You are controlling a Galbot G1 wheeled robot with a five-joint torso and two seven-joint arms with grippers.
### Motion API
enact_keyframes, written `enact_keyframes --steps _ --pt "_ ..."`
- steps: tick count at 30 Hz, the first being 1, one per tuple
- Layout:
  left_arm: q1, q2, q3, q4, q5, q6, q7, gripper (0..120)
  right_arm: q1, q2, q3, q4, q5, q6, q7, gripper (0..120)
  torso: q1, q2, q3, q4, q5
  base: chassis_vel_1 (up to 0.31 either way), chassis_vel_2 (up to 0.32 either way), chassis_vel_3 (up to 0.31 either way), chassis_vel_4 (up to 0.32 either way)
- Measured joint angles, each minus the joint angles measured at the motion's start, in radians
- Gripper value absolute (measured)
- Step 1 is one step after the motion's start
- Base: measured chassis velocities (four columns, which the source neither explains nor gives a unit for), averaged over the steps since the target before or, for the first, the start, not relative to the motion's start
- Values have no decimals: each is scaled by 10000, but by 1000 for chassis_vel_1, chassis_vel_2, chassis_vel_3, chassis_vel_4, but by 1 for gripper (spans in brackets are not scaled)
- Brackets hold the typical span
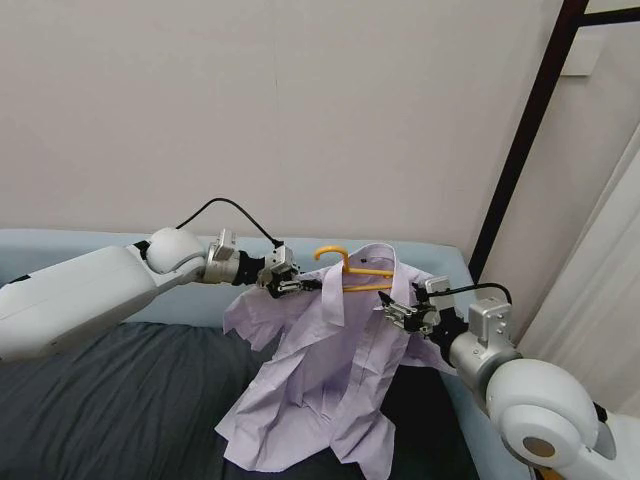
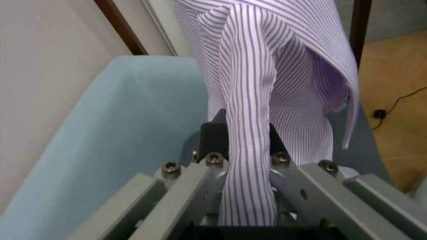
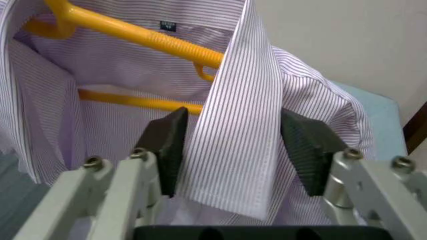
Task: Pick up the clothes from the sofa and hang them on the clothes hanger.
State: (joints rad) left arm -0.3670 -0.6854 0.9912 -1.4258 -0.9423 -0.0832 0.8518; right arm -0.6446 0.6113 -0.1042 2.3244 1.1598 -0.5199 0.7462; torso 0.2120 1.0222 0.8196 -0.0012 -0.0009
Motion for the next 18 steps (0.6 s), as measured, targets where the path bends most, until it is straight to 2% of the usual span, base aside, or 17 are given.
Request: enact_keyframes --steps 2,4,7,14,18 --pt "-81 -51 12 205 -145 94 384 1 -184 -54 73 189 -103 -14 -9 42 0 1 -1 0 0 0 0 0 0" --pt "-103 -70 19 254 -185 118 461 1 -282 -69 111 246 -182 -15 -29 40 0 0 -1 0 -1 0 0 0 0" --pt "-336 -190 160 542 -488 281 859 1 -701 -143 227 358 -756 72 -258 26 0 0 -1 -2 0 0 0 0 0" --pt "-659 -329 465 526 -830 479 994 1 -738 -242 331 500 -944 328 -466 0 0 0 -1 -1 2 0 0 0 0" --pt "-645 -344 500 537 -1061 595 1013 1 -815 -373 441 650 -1343 555 -921 0 0 0 0 0 1 0 0 0 0"
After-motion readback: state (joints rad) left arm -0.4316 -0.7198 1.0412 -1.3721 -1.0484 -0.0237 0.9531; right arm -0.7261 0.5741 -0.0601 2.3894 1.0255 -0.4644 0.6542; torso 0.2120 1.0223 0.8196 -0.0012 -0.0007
